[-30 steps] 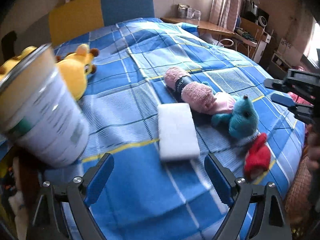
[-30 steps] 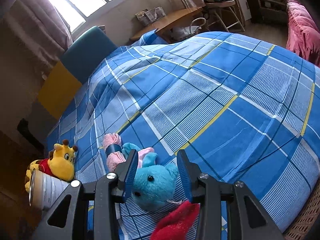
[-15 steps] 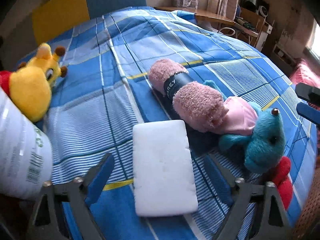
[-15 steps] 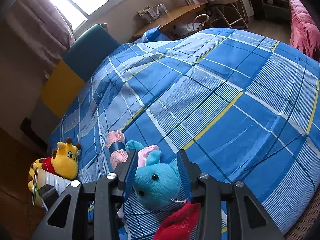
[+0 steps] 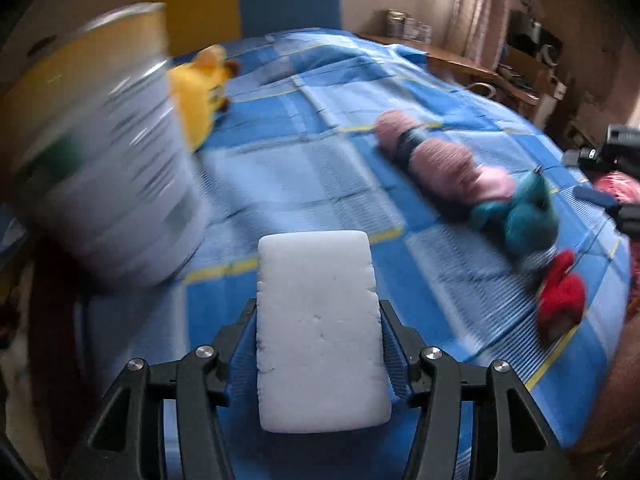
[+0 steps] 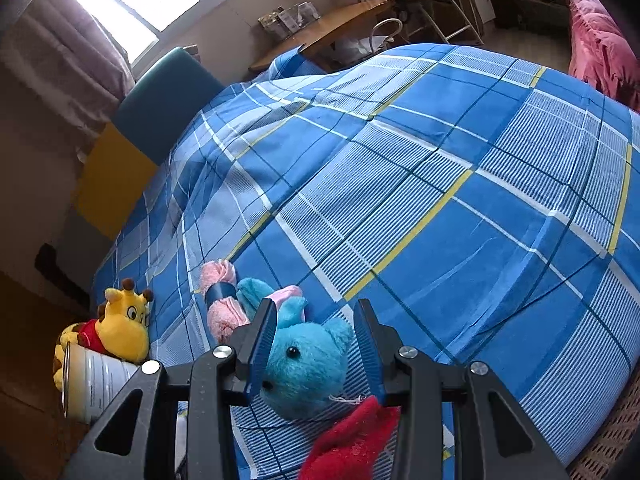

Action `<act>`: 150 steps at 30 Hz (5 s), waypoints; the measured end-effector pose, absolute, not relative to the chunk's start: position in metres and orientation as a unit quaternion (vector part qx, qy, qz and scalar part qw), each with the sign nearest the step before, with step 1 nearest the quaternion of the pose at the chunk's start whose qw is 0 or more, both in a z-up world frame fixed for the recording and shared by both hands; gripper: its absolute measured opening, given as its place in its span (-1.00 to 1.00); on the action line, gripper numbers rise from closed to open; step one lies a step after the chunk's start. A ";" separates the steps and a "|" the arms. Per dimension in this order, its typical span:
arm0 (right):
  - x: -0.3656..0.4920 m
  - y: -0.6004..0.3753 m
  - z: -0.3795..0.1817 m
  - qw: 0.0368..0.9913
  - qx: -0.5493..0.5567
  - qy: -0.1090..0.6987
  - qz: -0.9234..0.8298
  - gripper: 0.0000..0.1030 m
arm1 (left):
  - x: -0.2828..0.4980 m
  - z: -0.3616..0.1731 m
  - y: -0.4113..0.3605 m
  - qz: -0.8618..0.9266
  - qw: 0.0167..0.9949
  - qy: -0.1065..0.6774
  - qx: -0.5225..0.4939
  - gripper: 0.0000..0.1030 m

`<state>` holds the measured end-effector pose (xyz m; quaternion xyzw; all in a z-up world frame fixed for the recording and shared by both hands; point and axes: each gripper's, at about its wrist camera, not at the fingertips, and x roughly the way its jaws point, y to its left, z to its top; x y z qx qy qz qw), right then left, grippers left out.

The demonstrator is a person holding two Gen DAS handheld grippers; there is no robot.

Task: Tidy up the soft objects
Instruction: 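Grasp the rolled pink towel by its blue band with the right gripper, then lift the white sponge with the left gripper while the right gripper lifts the pink towel, then carry the white sponge into the gold tray and open the left gripper, then withdraw the left tool from the tray while the right gripper holds the pink towel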

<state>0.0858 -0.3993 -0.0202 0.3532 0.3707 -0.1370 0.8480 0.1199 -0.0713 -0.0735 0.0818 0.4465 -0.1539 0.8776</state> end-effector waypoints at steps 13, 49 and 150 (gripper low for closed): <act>0.126 -0.326 -0.007 0.882 0.196 0.427 -0.031 -0.22 | 0.107 -0.092 -0.059 -0.154 0.894 0.413 0.082 0.14; 0.160 -0.227 -0.067 0.844 0.077 0.525 0.083 -0.34 | 0.106 -0.095 -0.054 -0.164 0.897 0.405 0.068 0.14; 0.150 -0.180 -0.079 0.858 -0.096 0.501 0.061 -0.25 | 0.058 0.006 0.237 0.110 0.913 0.384 -0.076 0.65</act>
